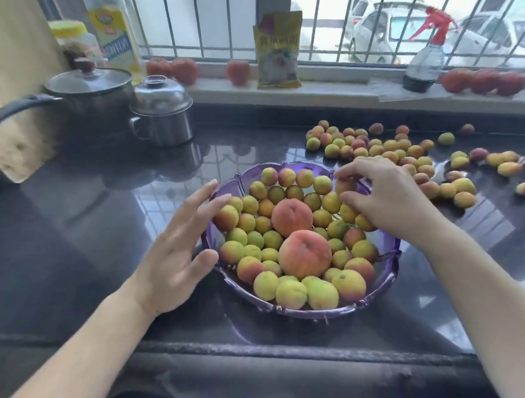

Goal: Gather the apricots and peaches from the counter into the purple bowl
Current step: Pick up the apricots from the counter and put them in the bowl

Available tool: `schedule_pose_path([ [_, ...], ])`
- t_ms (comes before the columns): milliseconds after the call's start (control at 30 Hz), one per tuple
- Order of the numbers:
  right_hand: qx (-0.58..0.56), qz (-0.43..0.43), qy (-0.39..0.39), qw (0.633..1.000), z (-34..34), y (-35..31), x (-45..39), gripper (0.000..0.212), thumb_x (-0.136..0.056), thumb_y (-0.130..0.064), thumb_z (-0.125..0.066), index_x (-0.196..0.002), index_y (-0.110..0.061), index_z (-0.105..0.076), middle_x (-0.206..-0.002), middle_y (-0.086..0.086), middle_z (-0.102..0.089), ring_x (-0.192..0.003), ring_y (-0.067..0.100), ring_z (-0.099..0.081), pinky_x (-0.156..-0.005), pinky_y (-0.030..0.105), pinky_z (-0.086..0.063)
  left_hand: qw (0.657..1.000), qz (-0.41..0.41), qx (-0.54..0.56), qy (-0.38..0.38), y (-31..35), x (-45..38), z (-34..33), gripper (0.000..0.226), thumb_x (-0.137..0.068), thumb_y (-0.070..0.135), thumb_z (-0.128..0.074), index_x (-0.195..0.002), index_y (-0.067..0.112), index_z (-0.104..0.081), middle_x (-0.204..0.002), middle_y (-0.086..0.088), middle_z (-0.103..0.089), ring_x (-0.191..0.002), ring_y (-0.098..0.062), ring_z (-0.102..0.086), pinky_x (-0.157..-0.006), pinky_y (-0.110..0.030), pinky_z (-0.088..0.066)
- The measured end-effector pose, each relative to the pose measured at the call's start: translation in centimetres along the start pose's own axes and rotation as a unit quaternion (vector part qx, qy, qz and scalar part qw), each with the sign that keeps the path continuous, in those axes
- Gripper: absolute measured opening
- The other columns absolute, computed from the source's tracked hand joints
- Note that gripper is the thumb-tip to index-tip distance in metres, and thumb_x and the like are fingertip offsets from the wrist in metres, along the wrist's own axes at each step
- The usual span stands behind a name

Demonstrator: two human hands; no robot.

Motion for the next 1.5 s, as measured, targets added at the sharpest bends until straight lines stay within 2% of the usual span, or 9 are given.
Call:
schedule_pose_path([
  [133,-0.076,-0.031,0.033,0.996,-0.4,0.8,0.6,0.029,-0.088,-0.013,-0.074,-0.114,-0.026,-0.072,-0.109,-0.010,-0.067,-0.110,0.017,-0.059,-0.099,0.042,-0.051,0.999,0.039,0.024,-0.002,-0.1,-0.1,-0.1,0.081,-0.098,0.085,-0.025,-0.161,0.035,-0.036,-0.175,0.007,-0.026,-0.161,-0.015,-0.026,-0.125,-0.048,-0.030],
  [533,-0.061,-0.045,0.053,0.996,-0.5,0.6,0.9,0.018,-0.092,-0.020,-0.071,-0.109,-0.024,-0.073,-0.107,-0.009,-0.059,-0.108,0.019,-0.056,-0.096,0.040,-0.051,0.998,0.048,0.026,0.025,-0.8,-0.2,-0.3,0.063,-0.107,0.071,-0.029,-0.156,0.035,-0.042,-0.171,0.009,-0.033,-0.158,-0.016,-0.033,-0.127,-0.038,-0.031],
  [767,-0.156,-0.109,0.023,0.981,-0.5,0.9,1.0,0.028,-0.095,-0.031,-0.069,-0.122,-0.032,-0.063,-0.122,-0.008,-0.054,-0.110,0.007,-0.057,-0.084,0.020,-0.051,0.997,0.065,0.036,0.019,-0.9,-0.3,-0.5,0.065,-0.105,0.075,-0.027,-0.156,0.036,-0.041,-0.172,0.013,-0.030,-0.158,-0.016,-0.032,-0.122,-0.048,-0.034],
  [1000,-0.592,-0.373,0.053,0.713,-1.8,1.7,6.1,0.043,-0.104,-0.053,-0.042,-0.123,-0.020,-0.063,-0.115,0.004,-0.075,-0.104,0.024,-0.073,-0.090,0.048,-0.059,0.995,0.083,0.056,-0.005,-1.0,-0.2,-0.9,0.052,-0.108,0.062,-0.029,-0.155,0.042,-0.035,-0.174,0.018,-0.022,-0.160,-0.009,-0.026,-0.121,-0.038,-0.030],
  [1100,-0.487,-0.406,0.096,0.768,-2.1,0.6,5.7,0.039,-0.106,-0.051,-0.038,-0.102,-0.027,-0.069,-0.090,-0.003,-0.078,-0.090,0.017,-0.075,-0.079,0.038,-0.063,0.992,0.107,0.062,-0.017,-1.4,-0.9,-1.4,0.054,-0.100,0.043,-0.030,-0.153,0.054,-0.031,-0.172,0.027,-0.018,-0.159,-0.001,-0.021,-0.121,-0.032,-0.027],
  [1233,-0.415,-0.415,0.118,0.801,-2.2,2.8,0.6,0.047,-0.106,-0.057,-0.026,-0.129,-0.029,-0.058,-0.112,-0.005,-0.067,-0.103,0.017,-0.065,-0.088,0.036,-0.058,0.987,0.146,0.047,0.039,-1.1,-2.9,-2.2,0.051,-0.092,0.050,-0.031,-0.143,0.058,-0.032,-0.165,0.036,-0.019,-0.151,0.018,-0.018,-0.116,-0.017,-0.023],
  [1333,-0.384,-0.390,0.137,0.826,-2.3,4.9,-3.7,0.048,-0.107,-0.054,-0.024,-0.117,-0.024,-0.060,-0.113,-0.001,-0.066,-0.101,0.017,-0.063,-0.088,0.036,-0.056,0.984,0.156,-0.005,0.082,-0.4,-3.3,-3.1,0.052,-0.096,0.069,-0.034,-0.144,0.052,-0.037,-0.161,0.023,-0.019,-0.134,0.030,-0.024,-0.107,-0.026,-0.033],
  [1433,-0.381,-0.361,0.179,0.832,-2.0,8.3,-6.1,0.045,-0.106,-0.050,-0.031,-0.108,-0.021,-0.065,-0.101,0.000,-0.070,-0.093,0.016,-0.067,-0.086,0.038,-0.058,0.984,0.134,-0.059,0.103,-0.2,-2.5,-3.0,0.086,-0.097,0.085,-0.021,-0.155,0.026,-0.044,-0.158,0.015,-0.023,-0.125,0.016,-0.040,-0.103,-0.042,-0.039],
  [1500,-0.290,-0.285,0.213,0.888,-0.6,10.0,-5.3,0.030,-0.107,-0.032,-0.041,-0.100,-0.016,-0.065,-0.089,0.000,-0.070,-0.082,0.015,-0.067,-0.072,0.032,-0.057,0.984,0.114,-0.059,0.127,-0.3,-2.2,-2.6,0.081,-0.101,0.081,-0.022,-0.153,0.024,-0.047,-0.153,0.019,-0.031,-0.132,-0.005,-0.046,-0.106,-0.046,-0.041],
])
Point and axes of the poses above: each hand's wrist, its own x-axis away from the middle knuckle, its own z-axis out of the back of the hand, y = z × x, the point moved 5 cm from there along -x, towards the middle knuckle
